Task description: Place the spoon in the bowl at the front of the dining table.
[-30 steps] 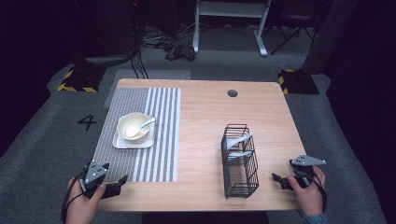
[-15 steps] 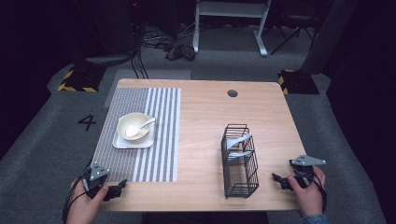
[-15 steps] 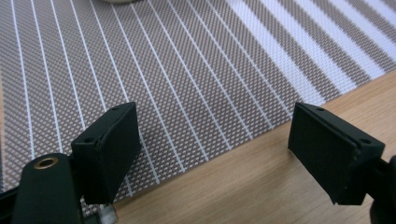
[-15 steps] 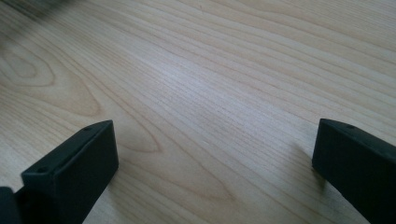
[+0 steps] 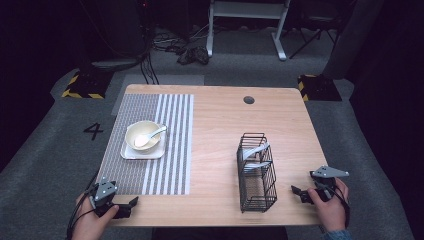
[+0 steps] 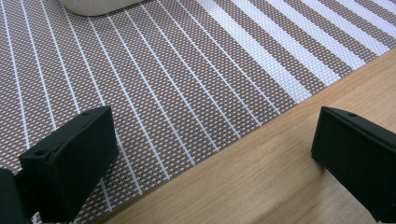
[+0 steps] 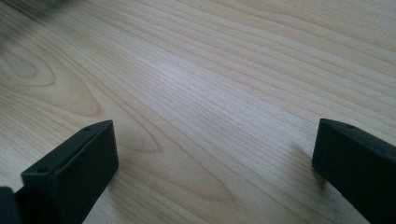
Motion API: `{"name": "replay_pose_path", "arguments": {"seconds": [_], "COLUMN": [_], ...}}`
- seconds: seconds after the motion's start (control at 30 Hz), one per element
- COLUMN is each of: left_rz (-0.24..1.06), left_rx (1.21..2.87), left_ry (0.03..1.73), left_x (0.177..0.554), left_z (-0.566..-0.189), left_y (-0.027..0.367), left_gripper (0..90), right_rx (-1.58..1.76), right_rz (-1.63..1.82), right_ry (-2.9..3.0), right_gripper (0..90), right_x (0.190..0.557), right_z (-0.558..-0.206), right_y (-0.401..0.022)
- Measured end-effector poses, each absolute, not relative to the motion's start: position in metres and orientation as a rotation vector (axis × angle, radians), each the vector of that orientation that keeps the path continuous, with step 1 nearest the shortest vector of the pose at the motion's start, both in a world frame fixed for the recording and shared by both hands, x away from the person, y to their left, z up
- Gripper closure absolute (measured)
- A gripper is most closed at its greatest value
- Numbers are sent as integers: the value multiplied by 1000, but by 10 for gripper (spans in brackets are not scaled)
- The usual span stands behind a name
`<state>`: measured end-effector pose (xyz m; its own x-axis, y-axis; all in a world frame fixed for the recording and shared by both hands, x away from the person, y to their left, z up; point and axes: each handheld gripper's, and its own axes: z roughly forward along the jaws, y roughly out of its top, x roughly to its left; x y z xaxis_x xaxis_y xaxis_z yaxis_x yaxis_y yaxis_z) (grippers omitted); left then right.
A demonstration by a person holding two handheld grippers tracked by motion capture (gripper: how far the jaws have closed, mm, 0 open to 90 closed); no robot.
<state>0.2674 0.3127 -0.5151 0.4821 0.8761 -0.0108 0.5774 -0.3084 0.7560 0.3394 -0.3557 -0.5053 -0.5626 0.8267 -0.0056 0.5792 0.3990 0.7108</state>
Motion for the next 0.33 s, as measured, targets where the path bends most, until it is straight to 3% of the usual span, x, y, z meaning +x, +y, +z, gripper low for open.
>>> {"name": "replay_pose_path", "arguments": {"seconds": [0.33], "left_rz": [537], "left_rx": [2011], "left_ry": [1198], "left_x": [267], "left_z": [-515], "left_y": [313], "left_gripper": [4], "right_rx": [1215], "right_rz": [957], "right_ry": [2304], "right_gripper": [1], "right_x": [339], "right_z": [-505], "right_y": [-356]}}
